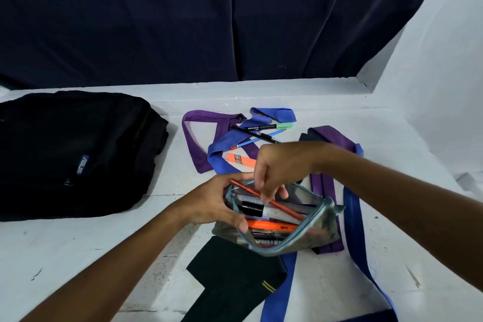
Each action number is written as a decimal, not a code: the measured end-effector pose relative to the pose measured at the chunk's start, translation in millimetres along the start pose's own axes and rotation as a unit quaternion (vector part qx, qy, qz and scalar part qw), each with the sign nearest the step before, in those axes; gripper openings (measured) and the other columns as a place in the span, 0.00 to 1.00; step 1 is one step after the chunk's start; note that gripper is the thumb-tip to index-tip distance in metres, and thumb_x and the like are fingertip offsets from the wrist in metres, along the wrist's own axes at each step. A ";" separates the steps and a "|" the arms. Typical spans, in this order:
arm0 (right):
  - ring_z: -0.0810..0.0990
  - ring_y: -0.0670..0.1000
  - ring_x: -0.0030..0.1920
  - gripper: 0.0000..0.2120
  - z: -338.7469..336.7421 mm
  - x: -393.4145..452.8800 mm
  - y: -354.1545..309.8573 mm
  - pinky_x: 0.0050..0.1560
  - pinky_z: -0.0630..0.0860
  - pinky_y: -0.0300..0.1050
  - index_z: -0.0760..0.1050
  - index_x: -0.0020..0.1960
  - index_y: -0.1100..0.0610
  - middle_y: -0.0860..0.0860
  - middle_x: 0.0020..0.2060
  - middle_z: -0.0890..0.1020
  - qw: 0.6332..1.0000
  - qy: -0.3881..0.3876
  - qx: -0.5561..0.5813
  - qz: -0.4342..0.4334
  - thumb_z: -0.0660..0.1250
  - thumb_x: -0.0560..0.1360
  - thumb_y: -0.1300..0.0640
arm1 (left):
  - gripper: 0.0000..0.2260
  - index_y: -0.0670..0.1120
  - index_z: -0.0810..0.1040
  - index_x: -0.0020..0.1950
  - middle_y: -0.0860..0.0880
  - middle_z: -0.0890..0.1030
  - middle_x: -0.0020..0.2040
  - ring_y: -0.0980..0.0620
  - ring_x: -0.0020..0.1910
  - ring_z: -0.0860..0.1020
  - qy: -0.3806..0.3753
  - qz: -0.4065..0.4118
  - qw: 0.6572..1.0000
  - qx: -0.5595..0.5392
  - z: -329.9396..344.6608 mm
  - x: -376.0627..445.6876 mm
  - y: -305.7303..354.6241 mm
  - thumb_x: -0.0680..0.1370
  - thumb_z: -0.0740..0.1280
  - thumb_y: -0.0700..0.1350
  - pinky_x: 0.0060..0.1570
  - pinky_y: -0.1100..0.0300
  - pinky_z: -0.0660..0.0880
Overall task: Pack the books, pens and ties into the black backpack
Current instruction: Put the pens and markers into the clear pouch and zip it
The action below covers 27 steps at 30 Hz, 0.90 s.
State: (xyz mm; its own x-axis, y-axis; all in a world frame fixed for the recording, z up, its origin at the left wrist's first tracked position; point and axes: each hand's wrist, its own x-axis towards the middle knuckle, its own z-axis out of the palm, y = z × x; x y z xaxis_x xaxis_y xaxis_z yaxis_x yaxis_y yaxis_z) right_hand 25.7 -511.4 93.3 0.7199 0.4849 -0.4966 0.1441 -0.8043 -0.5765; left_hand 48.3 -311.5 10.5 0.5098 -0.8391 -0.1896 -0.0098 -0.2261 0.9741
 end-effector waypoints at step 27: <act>0.80 0.53 0.45 0.11 -0.4 108.5 71.2 0.45 0.75 0.48 0.83 0.49 0.60 0.53 0.46 0.84 0.970 0.214 -0.089 0.072 0.75 0.70 0.54 | 0.40 0.47 0.71 0.70 0.45 0.79 0.64 0.45 0.64 0.77 0.012 0.000 1.000 -0.015 3.7 -4.5 3.1 0.61 0.81 0.49 0.60 0.52 0.77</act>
State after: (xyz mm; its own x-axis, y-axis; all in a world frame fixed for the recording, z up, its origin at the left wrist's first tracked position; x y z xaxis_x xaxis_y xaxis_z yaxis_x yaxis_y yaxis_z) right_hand 114.3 -516.1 -1.4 0.9520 0.2059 -0.2266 0.1079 -0.9183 -0.3808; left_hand 42.8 -310.2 14.0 0.5305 -0.8271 -0.1860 0.0151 -0.2101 0.9776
